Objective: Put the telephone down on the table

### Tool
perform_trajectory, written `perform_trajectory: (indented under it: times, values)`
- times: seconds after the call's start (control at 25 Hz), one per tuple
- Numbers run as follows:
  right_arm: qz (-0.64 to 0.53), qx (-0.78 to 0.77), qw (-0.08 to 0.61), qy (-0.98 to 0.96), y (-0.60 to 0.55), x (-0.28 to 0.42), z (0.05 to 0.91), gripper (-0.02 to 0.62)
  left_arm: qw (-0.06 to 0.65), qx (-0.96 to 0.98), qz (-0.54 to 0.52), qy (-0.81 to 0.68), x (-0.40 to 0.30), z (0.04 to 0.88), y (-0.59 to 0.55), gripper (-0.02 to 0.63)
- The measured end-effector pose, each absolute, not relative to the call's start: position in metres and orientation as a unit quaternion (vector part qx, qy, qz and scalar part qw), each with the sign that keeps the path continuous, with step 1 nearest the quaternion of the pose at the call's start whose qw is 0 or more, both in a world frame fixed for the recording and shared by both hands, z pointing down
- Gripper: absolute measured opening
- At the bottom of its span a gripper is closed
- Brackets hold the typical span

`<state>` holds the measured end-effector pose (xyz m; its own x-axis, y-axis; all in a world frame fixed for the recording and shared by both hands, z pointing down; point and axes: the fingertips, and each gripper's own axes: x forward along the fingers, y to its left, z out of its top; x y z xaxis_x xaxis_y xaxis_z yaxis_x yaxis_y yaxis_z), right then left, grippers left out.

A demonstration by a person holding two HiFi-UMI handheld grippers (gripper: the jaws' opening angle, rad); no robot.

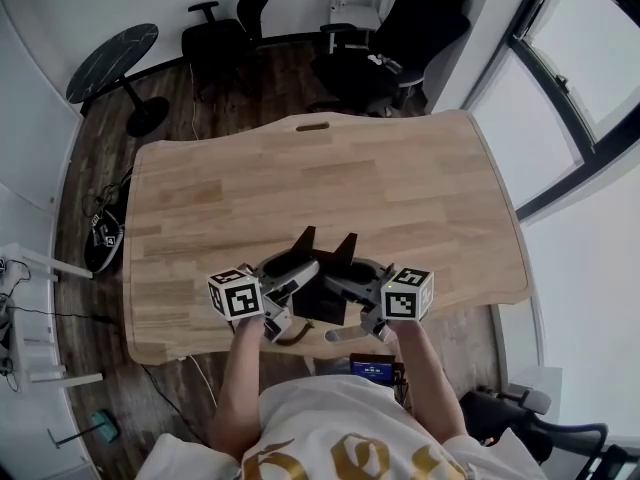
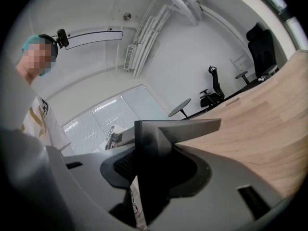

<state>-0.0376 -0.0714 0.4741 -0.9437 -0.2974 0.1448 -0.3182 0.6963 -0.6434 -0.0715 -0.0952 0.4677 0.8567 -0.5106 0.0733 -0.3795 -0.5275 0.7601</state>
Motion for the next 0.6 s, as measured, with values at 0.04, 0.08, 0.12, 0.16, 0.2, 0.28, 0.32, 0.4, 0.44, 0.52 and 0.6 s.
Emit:
perform_trajectory:
  times: [0.04, 0.08, 0.12, 0.16, 0.2, 0.28, 0.32, 0.4, 0.44, 0.52, 0.6]
  values:
    - [0.355, 0.167, 0.016, -0.92, -0.071, -0.037, 0.477, 0.159, 0.417, 0.869, -0.079, -0.255, -0.071, 0.471, -0.095, 0.278]
    - [0.358, 0.167, 0.018, -0.918, -0.071, -0.037, 0.48, 0.159, 0.42, 0.867, -0.078, -0.255, -0.071, 0.475, -0.095, 0.278]
    - [0.361, 0.167, 0.019, -0.918, -0.071, -0.037, 0.483, 0.159, 0.423, 0.866, -0.077, -0.255, -0.071, 0.477, -0.095, 0.278]
    - [0.362, 0.166, 0.02, -0.917, -0.072, -0.037, 0.485, 0.158, 0.425, 0.866, -0.076, -0.255, -0.071, 0.48, -0.096, 0.278]
    - [0.363, 0.164, 0.022, -0.917, -0.073, -0.037, 0.487, 0.16, 0.426, 0.865, -0.076, -0.254, -0.071, 0.481, -0.097, 0.278]
    - [0.362, 0.161, 0.026, -0.918, -0.077, -0.038, 0.491, 0.16, 0.428, 0.863, -0.078, -0.256, -0.073, 0.485, -0.1, 0.278]
    - [0.362, 0.16, 0.028, -0.918, -0.079, -0.039, 0.493, 0.16, 0.428, 0.862, -0.08, -0.257, -0.074, 0.488, -0.102, 0.278]
    - [0.369, 0.157, 0.033, -0.915, -0.082, -0.04, 0.499, 0.16, 0.433, 0.858, -0.085, -0.262, -0.074, 0.495, -0.106, 0.278]
    - [0.374, 0.154, 0.036, -0.914, -0.083, -0.039, 0.503, 0.16, 0.437, 0.856, -0.086, -0.264, -0.074, 0.499, -0.106, 0.278]
    - [0.38, 0.147, 0.043, -0.912, -0.085, -0.037, 0.511, 0.16, 0.444, 0.851, -0.085, -0.267, -0.072, 0.507, -0.108, 0.278]
    - [0.382, 0.141, 0.048, -0.912, -0.091, -0.039, 0.516, 0.16, 0.449, 0.848, -0.082, -0.267, -0.074, 0.512, -0.114, 0.278]
